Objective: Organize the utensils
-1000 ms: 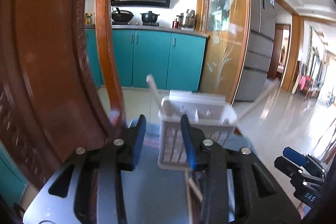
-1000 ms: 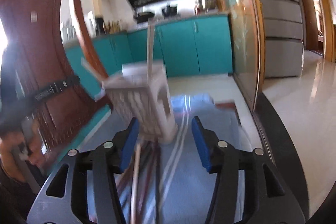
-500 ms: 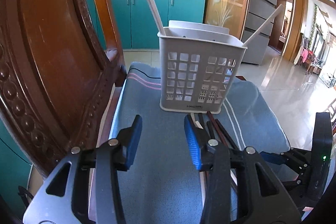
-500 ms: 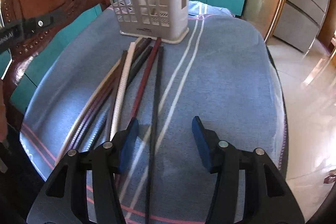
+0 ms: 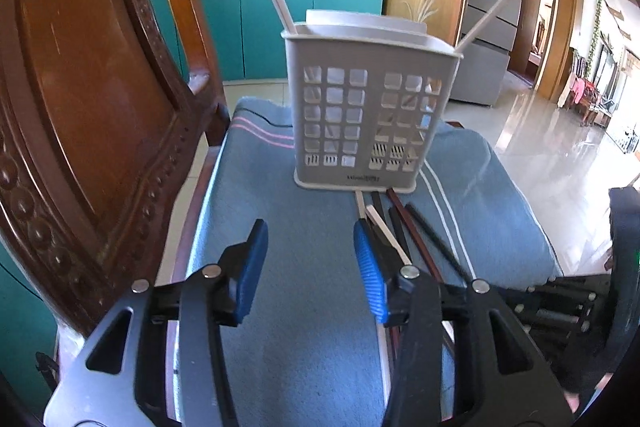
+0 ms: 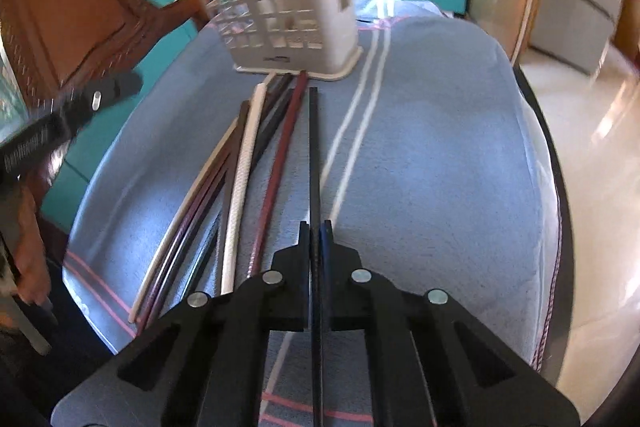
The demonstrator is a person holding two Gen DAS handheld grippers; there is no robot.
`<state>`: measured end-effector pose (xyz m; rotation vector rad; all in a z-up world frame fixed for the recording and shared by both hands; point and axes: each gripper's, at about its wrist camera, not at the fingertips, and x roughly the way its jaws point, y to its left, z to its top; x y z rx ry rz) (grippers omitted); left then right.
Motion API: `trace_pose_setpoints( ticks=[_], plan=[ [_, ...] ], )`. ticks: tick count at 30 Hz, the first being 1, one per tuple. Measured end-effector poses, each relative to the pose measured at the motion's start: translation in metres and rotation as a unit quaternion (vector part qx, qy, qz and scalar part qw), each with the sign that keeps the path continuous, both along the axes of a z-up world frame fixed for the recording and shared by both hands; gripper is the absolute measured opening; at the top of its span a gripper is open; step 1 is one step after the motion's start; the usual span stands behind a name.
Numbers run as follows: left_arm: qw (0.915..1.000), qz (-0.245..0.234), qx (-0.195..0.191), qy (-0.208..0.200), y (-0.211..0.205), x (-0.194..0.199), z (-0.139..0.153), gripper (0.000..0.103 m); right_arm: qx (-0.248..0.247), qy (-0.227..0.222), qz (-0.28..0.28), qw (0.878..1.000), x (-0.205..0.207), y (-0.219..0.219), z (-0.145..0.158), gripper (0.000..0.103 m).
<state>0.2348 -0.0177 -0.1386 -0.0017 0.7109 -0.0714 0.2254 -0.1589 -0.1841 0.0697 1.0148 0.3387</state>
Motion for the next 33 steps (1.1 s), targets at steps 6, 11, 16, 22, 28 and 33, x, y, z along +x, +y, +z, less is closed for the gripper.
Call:
trace_pose_setpoints(
  ticks=[6, 11, 16, 22, 28, 33],
  plan=[
    [0.9993, -0.01, -0.011, 0.035, -0.006, -0.004, -0.019, 0.047, 0.032, 0.006, -0.045, 0.998, 0.003, -0.022, 0.001, 0.006],
    [0.999, -0.018, -0.004, 0.041, -0.014, -0.002, -0.022, 0.052, 0.029, -0.001, -0.039, 0.999, 0.0, -0.018, 0.003, 0.006],
    [0.9967, -0.035, -0.017, 0.072, -0.018, 0.001, -0.035, 0.057, 0.023, 0.006, -0.043, 0.999, 0.001, -0.019, 0.0, 0.006],
    [0.9901, -0.053, -0.038, 0.124, -0.024, 0.006, -0.055, 0.059, 0.022, 0.009, -0.044, 0.999, 0.005, -0.016, -0.002, 0.006],
    [0.9891, -0.053, -0.035, 0.133, -0.028, 0.01, -0.061, 0.06, 0.017, 0.004, -0.04, 0.999, 0.004, -0.014, -0.001, 0.011],
    [0.9891, -0.053, -0.035, 0.133, -0.029, 0.01, -0.06, 0.06, 0.018, 0.005, -0.043, 0.999, 0.004, -0.015, -0.001, 0.017]
  ],
)
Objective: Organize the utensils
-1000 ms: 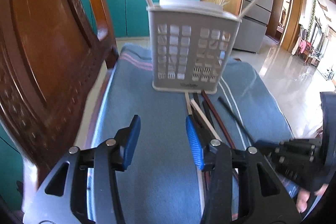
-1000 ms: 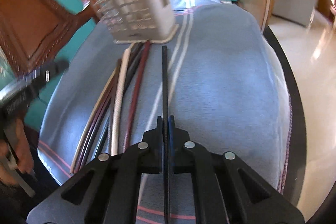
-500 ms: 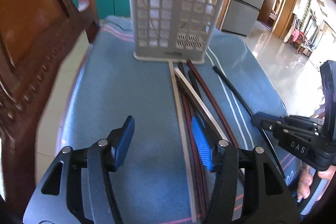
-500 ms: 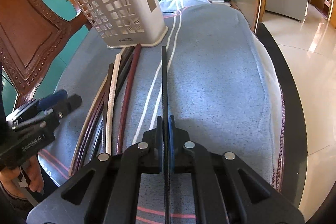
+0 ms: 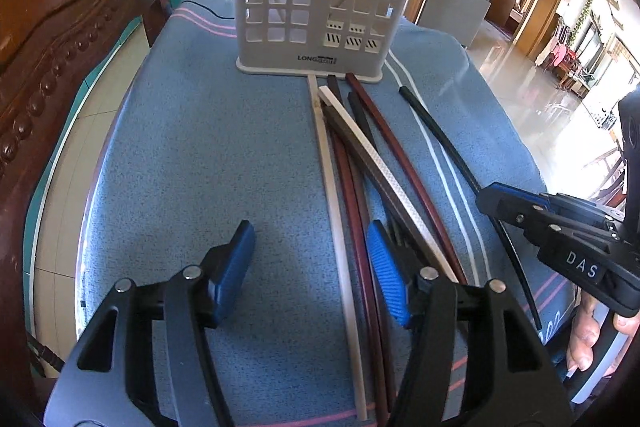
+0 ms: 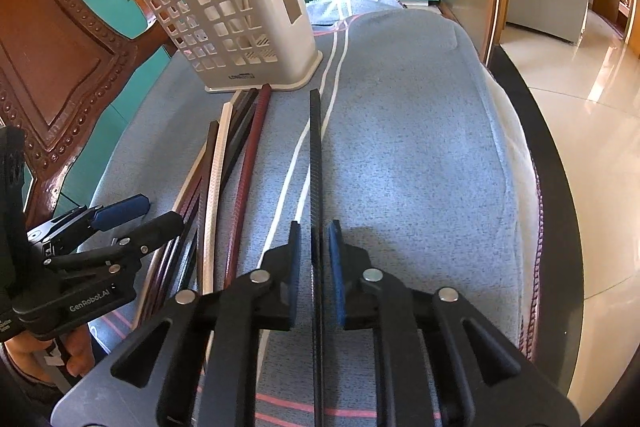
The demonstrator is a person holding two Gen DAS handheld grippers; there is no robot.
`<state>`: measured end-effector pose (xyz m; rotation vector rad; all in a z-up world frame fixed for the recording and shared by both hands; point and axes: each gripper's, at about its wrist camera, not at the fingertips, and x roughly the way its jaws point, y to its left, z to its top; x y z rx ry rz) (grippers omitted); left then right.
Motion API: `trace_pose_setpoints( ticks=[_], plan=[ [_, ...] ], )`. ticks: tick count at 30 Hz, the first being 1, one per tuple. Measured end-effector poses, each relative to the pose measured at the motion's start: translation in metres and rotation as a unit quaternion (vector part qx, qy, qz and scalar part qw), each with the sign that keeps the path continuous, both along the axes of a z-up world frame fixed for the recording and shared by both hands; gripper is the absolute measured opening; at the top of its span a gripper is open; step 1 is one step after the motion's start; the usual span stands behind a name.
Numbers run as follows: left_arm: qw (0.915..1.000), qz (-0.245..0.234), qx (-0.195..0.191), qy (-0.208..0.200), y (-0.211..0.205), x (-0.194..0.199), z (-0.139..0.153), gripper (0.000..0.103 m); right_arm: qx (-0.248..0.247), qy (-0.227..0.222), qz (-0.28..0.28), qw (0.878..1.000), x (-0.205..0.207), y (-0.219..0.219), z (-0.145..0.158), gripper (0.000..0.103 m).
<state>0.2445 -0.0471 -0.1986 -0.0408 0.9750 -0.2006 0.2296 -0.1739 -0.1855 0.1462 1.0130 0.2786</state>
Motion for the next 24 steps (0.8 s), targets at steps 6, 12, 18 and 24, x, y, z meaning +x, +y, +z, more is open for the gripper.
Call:
trace_pose_setpoints(
  ticks=[6, 12, 18, 24],
  plan=[
    [1.0, 0.0, 0.0, 0.0, 0.0, 0.0, 0.0, 0.06, -0.001, -0.001, -0.001, 1.0, 0.0, 0.0, 0.0, 0.024],
    [1.0, 0.009, 0.002, 0.002, 0.004, -0.001, -0.001, 0.061, -0.004, -0.005, -0.009, 1.0, -0.001, -0.003, 0.0, 0.029],
    [1.0, 0.008, 0.002, 0.004, 0.01, -0.002, -0.001, 0.061, -0.006, -0.004, -0.009, 1.0, -0.001, -0.003, -0.001, 0.031],
    [0.9999, 0.014, -0.004, 0.009, 0.02, -0.002, -0.001, 0.061, -0.005, -0.004, -0.012, 1.0, -0.001, -0.004, -0.001, 0.031]
  ],
)
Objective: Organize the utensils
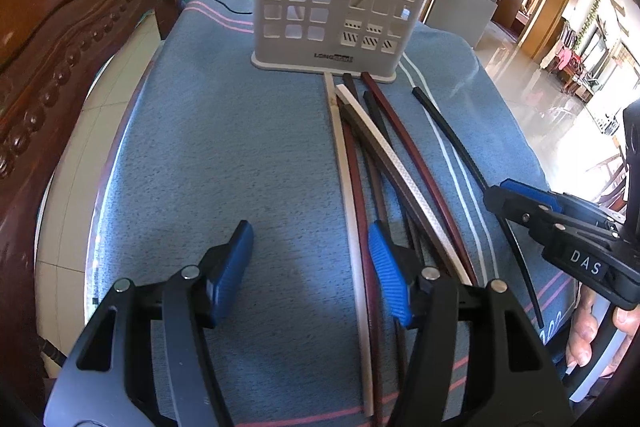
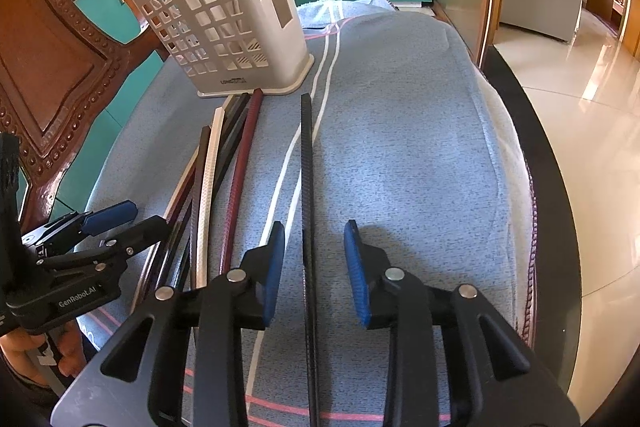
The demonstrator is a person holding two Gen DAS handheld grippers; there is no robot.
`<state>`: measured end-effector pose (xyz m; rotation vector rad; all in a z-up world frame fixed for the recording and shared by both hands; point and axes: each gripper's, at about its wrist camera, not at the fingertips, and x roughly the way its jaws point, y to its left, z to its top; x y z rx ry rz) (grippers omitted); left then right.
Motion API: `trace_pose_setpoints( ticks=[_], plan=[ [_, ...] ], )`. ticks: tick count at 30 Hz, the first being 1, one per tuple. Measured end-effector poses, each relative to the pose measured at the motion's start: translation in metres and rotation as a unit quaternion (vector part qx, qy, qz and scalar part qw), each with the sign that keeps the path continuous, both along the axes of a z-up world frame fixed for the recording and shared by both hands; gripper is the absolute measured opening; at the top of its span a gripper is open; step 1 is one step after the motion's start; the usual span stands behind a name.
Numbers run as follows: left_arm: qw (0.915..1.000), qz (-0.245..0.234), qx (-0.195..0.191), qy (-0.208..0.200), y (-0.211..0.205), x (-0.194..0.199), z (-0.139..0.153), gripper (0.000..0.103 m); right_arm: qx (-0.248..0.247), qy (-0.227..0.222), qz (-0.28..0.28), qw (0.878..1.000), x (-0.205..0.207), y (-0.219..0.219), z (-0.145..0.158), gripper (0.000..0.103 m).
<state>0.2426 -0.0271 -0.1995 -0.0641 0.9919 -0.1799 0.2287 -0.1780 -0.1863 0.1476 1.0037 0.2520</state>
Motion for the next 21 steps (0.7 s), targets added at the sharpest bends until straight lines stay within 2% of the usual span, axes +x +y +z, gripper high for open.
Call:
trace_pose_setpoints(
  ticks=[3, 7, 11, 14, 15, 16, 17, 21],
  plan=[
    [1.0, 0.004, -0.003, 0.001, 0.004, -0.002, 0.0, 0.061, -0.002, -0.002, -0.002, 1.0, 0.0, 0.0, 0.0, 0.031],
    [0.9999, 0.009, -0.007, 0.001, 0.01, -0.004, 0.001, 0.06, -0.033, -0.019, -0.007, 0.999, -0.002, 0.004, 0.003, 0.031],
    [0.9999, 0.013, -0.01, 0.003, 0.013, -0.007, 0.001, 0.06, -0.063, -0.021, 0.0, 0.998, -0.002, 0.011, 0.0, 0.036],
    [0.9997, 0.018, -0.015, 0.005, 0.017, -0.007, 0.002, 0.06, -0.066, -0.022, 0.011, 0.997, -0.003, 0.015, -0.002, 0.036],
    [0.9996, 0.021, -0.019, 0.006, 0.02, -0.007, 0.002, 0.06, -0.062, -0.023, 0.016, 0.998, -0.004, 0.016, -0.002, 0.031],
    [0.9994, 0.025, -0.024, 0.007, 0.022, -0.007, 0.003, 0.06, -0.054, -0.02, 0.023, 0.998, -0.004, 0.017, -0.002, 0.014],
    [0.9992, 0.028, -0.028, 0.007, 0.025, -0.007, 0.003, 0.06, -0.048, -0.018, 0.025, 0.998, -0.003, 0.017, -0.002, 0.008],
    [0.9981, 0.042, -0.044, 0.008, 0.036, -0.007, 0.005, 0.06, -0.023, -0.019, 0.019, 0.999, -0.003, 0.013, 0.001, 0.006]
  ],
)
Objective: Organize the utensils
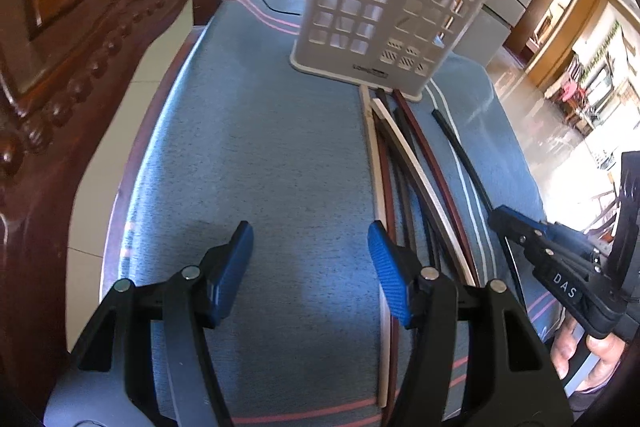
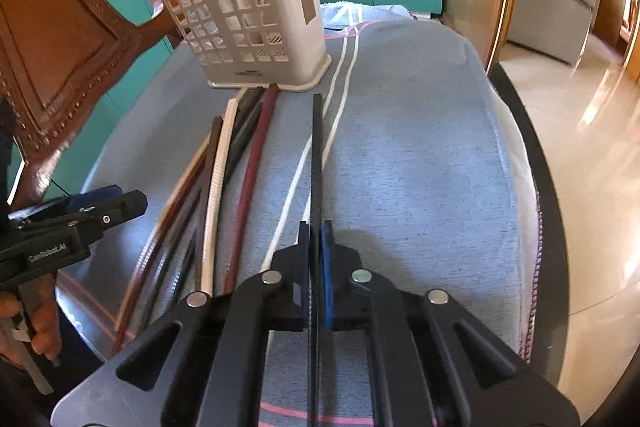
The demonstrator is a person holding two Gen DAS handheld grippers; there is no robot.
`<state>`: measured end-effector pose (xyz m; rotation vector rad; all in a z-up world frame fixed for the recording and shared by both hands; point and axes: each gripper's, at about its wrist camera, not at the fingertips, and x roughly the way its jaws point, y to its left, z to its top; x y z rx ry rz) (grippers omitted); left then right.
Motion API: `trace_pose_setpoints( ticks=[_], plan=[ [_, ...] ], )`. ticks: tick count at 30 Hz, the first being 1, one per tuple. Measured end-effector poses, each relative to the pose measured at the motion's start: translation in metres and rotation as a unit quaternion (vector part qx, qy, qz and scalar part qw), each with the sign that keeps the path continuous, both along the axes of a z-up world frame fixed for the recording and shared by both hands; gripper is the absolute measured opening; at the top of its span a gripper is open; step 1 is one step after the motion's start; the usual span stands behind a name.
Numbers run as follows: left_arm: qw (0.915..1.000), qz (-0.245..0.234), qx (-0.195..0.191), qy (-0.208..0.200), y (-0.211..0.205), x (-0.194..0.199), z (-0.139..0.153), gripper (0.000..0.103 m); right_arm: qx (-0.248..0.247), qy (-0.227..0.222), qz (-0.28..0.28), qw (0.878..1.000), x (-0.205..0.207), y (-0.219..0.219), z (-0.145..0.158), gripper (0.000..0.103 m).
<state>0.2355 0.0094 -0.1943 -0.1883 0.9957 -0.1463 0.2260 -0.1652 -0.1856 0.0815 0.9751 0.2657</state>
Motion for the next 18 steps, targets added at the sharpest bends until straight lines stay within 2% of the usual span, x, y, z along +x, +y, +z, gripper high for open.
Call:
trace_pose_setpoints(
  ticks=[6, 10, 13, 15, 17, 18],
  plan=[
    [0.9998, 0.011, -0.016, 0.001, 0.009, 0.002, 0.001, 0.06, 0.01, 0.005, -0.011, 1.0, 0.002, -0.005, 0.001, 0.007],
    [0.9999, 0.003, -0.014, -0.001, -0.001, 0.004, 0.0, 0.059, 0.004, 0.002, -0.01, 1.0, 0.003, -0.002, 0.0, 0.016],
    [0.9999, -0.014, 0.002, -0.004, -0.016, 0.004, 0.001, 0.059, -0.009, 0.0, -0.005, 1.0, 0.004, 0.003, 0.0, 0.02],
    [0.9995, -0.022, 0.02, -0.006, -0.025, 0.005, -0.001, 0.059, -0.012, -0.001, -0.001, 1.0, 0.004, 0.006, 0.0, 0.025],
    [0.9982, -0.023, 0.054, -0.015, -0.033, 0.006, -0.002, 0.059, -0.011, 0.0, 0.001, 1.0, 0.005, 0.007, -0.001, 0.027],
    [0.998, -0.021, 0.057, -0.016, -0.034, 0.007, -0.002, 0.058, -0.011, 0.002, 0.001, 1.0, 0.006, 0.008, -0.002, 0.027]
  ],
)
